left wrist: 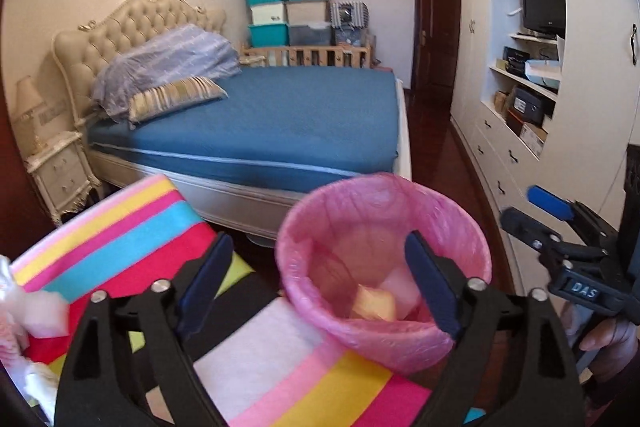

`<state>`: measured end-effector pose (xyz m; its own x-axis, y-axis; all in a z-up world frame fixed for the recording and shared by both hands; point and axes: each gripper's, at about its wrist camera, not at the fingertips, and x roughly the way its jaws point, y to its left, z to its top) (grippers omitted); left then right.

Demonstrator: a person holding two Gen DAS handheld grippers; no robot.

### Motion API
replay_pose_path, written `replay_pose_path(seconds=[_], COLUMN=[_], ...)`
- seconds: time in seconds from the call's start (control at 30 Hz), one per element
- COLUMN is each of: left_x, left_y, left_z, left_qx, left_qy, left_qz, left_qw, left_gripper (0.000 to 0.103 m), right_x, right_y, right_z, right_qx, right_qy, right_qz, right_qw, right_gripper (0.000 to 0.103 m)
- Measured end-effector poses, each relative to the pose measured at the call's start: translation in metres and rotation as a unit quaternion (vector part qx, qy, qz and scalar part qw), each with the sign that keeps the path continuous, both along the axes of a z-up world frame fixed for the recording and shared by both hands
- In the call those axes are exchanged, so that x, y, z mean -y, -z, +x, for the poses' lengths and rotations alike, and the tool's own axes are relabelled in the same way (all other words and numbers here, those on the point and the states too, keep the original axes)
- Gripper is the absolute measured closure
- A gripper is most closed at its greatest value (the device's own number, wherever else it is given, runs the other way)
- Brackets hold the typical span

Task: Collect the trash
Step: 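Carry the box and foam block in both tools over the pink trash bin, then open both tools to drop the box and foam block into the bin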

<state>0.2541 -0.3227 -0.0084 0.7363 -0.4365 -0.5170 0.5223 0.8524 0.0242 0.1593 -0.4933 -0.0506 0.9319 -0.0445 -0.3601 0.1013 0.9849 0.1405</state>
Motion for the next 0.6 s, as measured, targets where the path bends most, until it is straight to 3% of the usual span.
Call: replay_pose_path(seconds=[0.2,0.6], left_x=[-0.037,-0.155], left_y=[-0.020,-0.058], left_z=[-0.020,-0.084], left_qx=[0.017,0.021], left_qy=[-0.031,-0.079], left_qz=[-0.006,-0.020], left_qw=[0.9994,0.9965], left_gripper=[0.010,0.007], right_x=[-0.019,-0.101], right_y=[-0.013,-0.017], right_z=[-0.022,-0.055], right_qx=[0.008,0.015], right_qy=[0.009,-0.081], right_qz=[0.014,0.025], right_qw=[1.000,0.996], right_gripper=[0.017,0.017])
